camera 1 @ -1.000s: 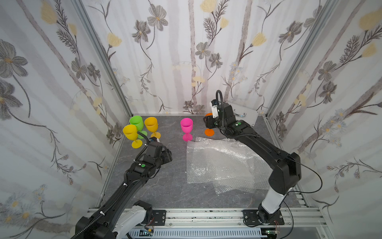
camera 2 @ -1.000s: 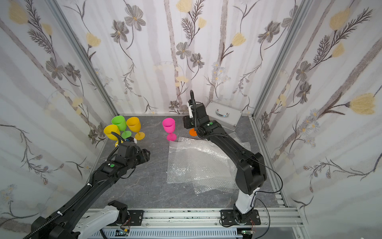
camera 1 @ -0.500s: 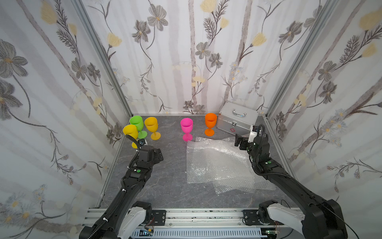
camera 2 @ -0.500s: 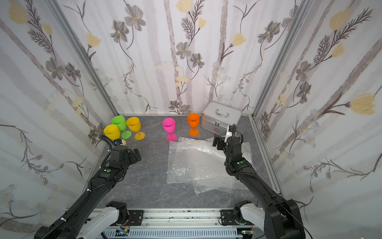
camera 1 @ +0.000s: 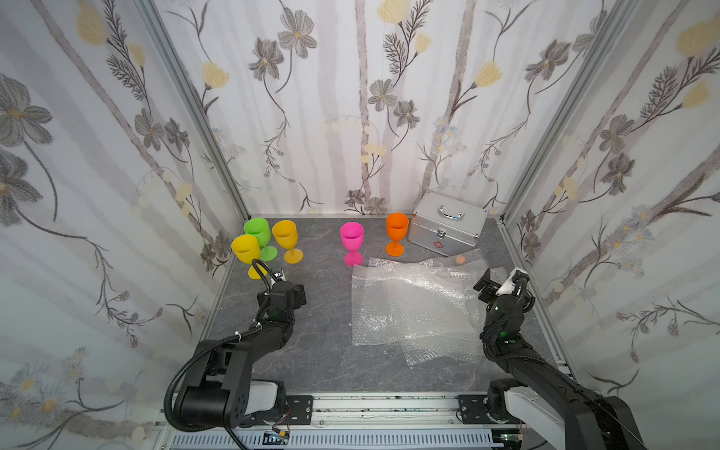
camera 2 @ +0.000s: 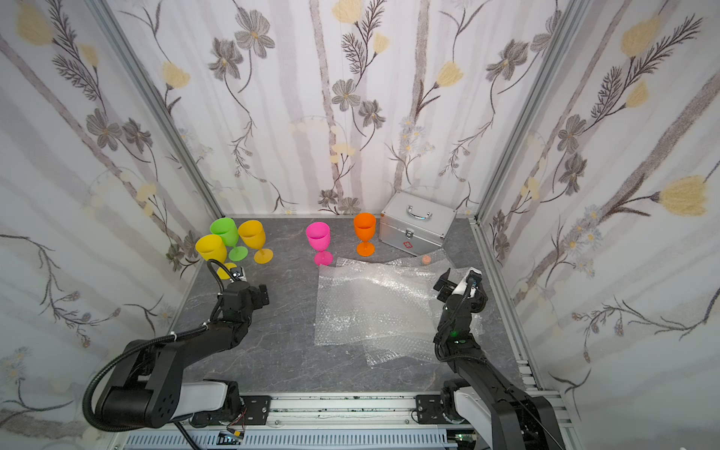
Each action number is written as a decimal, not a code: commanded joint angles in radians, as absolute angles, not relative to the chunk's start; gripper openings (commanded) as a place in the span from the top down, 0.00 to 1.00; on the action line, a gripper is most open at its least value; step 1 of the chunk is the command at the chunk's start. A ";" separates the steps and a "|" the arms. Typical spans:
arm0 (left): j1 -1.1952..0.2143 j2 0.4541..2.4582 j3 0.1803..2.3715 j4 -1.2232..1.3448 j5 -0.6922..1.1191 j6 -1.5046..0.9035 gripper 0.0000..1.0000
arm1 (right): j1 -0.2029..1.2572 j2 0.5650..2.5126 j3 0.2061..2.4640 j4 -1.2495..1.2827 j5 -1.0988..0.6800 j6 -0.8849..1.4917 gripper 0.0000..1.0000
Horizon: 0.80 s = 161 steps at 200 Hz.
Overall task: Unpack wine glasses from bubble wrap
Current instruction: Reset both arms
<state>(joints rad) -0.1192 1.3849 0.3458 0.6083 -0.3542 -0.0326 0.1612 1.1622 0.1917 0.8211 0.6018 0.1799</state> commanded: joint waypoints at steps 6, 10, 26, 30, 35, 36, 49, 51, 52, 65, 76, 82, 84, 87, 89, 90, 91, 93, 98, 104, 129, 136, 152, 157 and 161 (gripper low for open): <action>-0.099 1.547 0.333 1.023 -0.263 0.035 0.00 | 0.153 1.258 0.131 1.142 0.603 0.113 0.00; -0.089 1.570 0.319 1.048 -0.243 0.023 0.00 | 0.158 1.262 0.122 1.171 0.588 0.100 0.00; -0.079 1.564 0.334 1.012 -0.237 0.006 0.00 | 0.157 1.292 0.110 1.260 0.528 0.038 0.00; -0.075 1.570 0.342 1.009 -0.232 0.011 0.00 | 0.157 1.307 0.109 1.282 0.511 0.022 0.00; -0.076 1.586 0.350 1.029 -0.240 0.015 0.00 | 0.150 1.335 0.104 1.321 0.472 0.007 0.00; -0.076 1.587 0.350 1.028 -0.240 0.014 0.00 | 0.148 1.343 0.103 1.331 0.465 0.006 0.00; -0.060 1.572 0.371 0.957 -0.238 -0.012 0.00 | 0.135 1.465 0.091 1.501 0.402 -0.023 0.00; -0.058 1.576 0.370 0.966 -0.237 -0.011 0.00 | 0.133 1.481 0.091 1.531 0.401 -0.028 0.00; -0.057 1.578 0.368 0.971 -0.235 -0.012 0.00 | 0.133 1.485 0.091 1.538 0.401 -0.029 0.00; -0.052 1.568 0.375 0.939 -0.226 -0.023 0.00 | 0.100 1.421 0.128 1.345 0.350 0.021 0.00; -0.048 1.575 0.376 0.955 -0.223 -0.023 0.00 | 0.032 1.470 0.154 1.320 0.307 0.102 0.00; -0.045 1.569 0.380 0.934 -0.217 -0.029 0.00 | -0.003 1.541 0.166 1.419 0.271 0.111 0.00; -0.042 1.570 0.380 0.933 -0.215 -0.030 0.00 | -0.005 1.540 0.174 1.404 0.271 0.110 0.00; -0.039 1.572 0.378 0.940 -0.212 -0.029 0.00 | 0.000 1.516 0.186 1.333 0.281 0.112 0.00; -0.039 1.574 0.376 0.946 -0.212 -0.029 0.00 | 0.002 1.495 0.194 1.282 0.283 0.115 0.00; -0.038 1.575 0.377 0.948 -0.212 -0.029 0.00 | 0.003 1.487 0.199 1.256 0.282 0.116 0.00; -0.038 1.574 0.377 0.950 -0.212 -0.029 0.00 | 0.002 1.479 0.204 1.232 0.280 0.118 0.00; -0.038 1.574 0.378 0.949 -0.211 -0.028 0.00 | 0.001 1.469 0.210 1.199 0.275 0.124 0.00; -0.038 1.570 0.379 0.937 -0.209 -0.032 0.00 | 0.000 1.481 0.198 1.241 0.274 0.120 0.00; -0.038 1.571 0.379 0.937 -0.210 -0.030 0.00 | 0.001 1.518 0.169 1.370 0.272 0.105 0.00; -0.040 1.572 0.374 0.952 -0.214 -0.029 0.00 | 0.002 1.496 0.178 1.311 0.277 0.112 0.00; -0.040 1.571 0.373 0.949 -0.220 -0.031 0.00 | 0.003 1.511 0.162 1.373 0.273 0.104 0.00; -0.039 1.571 0.375 0.947 -0.221 -0.032 0.00 | 0.002 1.496 0.178 1.318 0.276 0.107 0.00; -0.038 1.571 0.375 0.948 -0.221 -0.031 0.00 | 0.002 1.495 0.178 1.313 0.276 0.109 0.00; -0.039 1.571 0.375 0.948 -0.220 -0.032 0.00 | 0.003 1.496 0.177 1.317 0.276 0.109 0.00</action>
<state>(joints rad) -0.0395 1.5719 0.3714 0.9222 -0.2165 -0.0261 0.0010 1.5005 0.1696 1.2953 0.2905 0.1043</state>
